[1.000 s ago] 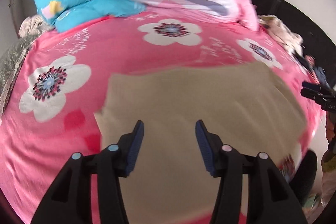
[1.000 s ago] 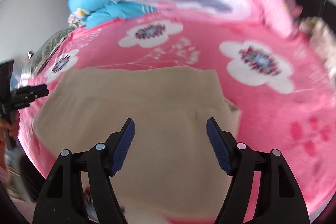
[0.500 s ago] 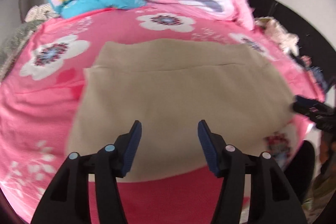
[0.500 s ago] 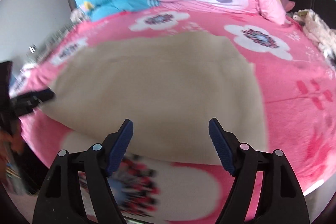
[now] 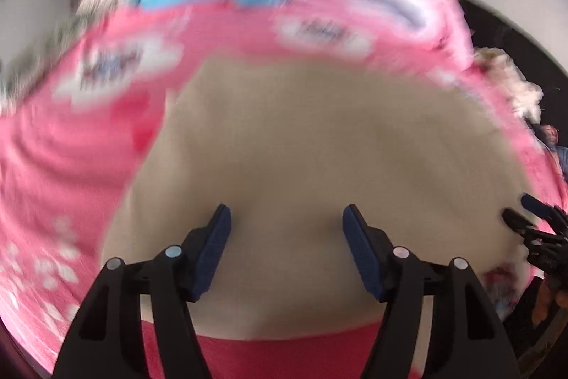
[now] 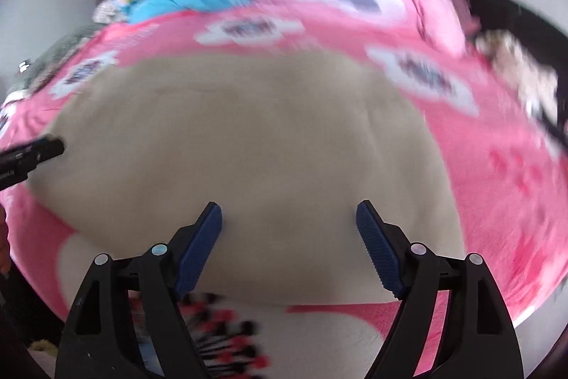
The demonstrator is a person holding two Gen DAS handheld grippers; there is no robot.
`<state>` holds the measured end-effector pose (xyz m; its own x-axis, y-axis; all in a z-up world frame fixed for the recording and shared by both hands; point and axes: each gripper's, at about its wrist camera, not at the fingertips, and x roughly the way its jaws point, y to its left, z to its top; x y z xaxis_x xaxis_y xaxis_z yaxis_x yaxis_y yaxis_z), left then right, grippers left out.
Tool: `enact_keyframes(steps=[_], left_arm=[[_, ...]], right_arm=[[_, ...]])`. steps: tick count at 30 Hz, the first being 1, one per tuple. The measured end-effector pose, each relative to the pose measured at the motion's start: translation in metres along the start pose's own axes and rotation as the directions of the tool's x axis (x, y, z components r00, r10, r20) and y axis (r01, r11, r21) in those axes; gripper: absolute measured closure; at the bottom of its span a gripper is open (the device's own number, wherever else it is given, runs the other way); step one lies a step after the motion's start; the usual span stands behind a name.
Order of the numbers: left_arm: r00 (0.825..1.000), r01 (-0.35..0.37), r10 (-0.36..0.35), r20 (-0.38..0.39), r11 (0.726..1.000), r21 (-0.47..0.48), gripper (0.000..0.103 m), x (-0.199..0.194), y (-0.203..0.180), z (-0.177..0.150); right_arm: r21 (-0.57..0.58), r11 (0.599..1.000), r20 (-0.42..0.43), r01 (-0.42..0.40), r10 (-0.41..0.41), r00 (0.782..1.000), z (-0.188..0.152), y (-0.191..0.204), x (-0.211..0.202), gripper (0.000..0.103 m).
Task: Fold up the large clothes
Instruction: 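Lay the folded jacket flat on the bed and open both tools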
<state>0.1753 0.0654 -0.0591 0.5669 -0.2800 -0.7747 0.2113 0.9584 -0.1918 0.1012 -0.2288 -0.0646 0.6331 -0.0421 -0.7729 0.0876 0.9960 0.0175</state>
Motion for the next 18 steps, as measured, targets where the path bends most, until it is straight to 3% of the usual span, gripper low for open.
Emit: enact_keyframes(steps=[2, 5, 8, 9, 13, 18], left_arm=[[0.999, 0.005, -0.005, 0.043, 1.000, 0.002, 0.039, -0.004, 0.000, -0.001], [0.999, -0.044, 0.043, 0.026, 0.999, 0.021, 0.039, -0.013, -0.011, 0.001], [0.998, -0.044, 0.044, 0.049, 0.999, 0.002, 0.039, -0.034, -0.017, -0.001], [0.996, -0.064, 0.063, 0.065, 0.998, 0.003, 0.032, -0.040, -0.020, -0.004], [0.993, -0.118, 0.118, 0.031, 0.993, -0.014, 0.026, -0.023, -0.018, -0.014], [0.987, -0.156, 0.155, 0.043, 0.988, 0.006, 0.026, -0.041, -0.032, -0.010]], right_arm=[[-0.016, 1.000, 0.014, 0.004, -0.004, 1.000, 0.001, 0.001, -0.004, 0.025], [-0.012, 1.000, 0.025, 0.014, -0.014, 1.000, 0.005, 0.006, -0.018, 0.024], [-0.015, 1.000, 0.062, -0.012, 0.012, 0.998, -0.003, 0.014, -0.043, 0.022], [-0.031, 0.999, 0.074, 0.012, -0.010, 0.997, -0.007, 0.018, -0.047, 0.019], [0.010, 0.999, 0.012, 0.032, -0.032, 0.999, -0.020, 0.014, -0.026, 0.015], [0.052, 0.998, 0.035, 0.022, -0.024, 0.999, -0.016, 0.016, -0.053, 0.013]])
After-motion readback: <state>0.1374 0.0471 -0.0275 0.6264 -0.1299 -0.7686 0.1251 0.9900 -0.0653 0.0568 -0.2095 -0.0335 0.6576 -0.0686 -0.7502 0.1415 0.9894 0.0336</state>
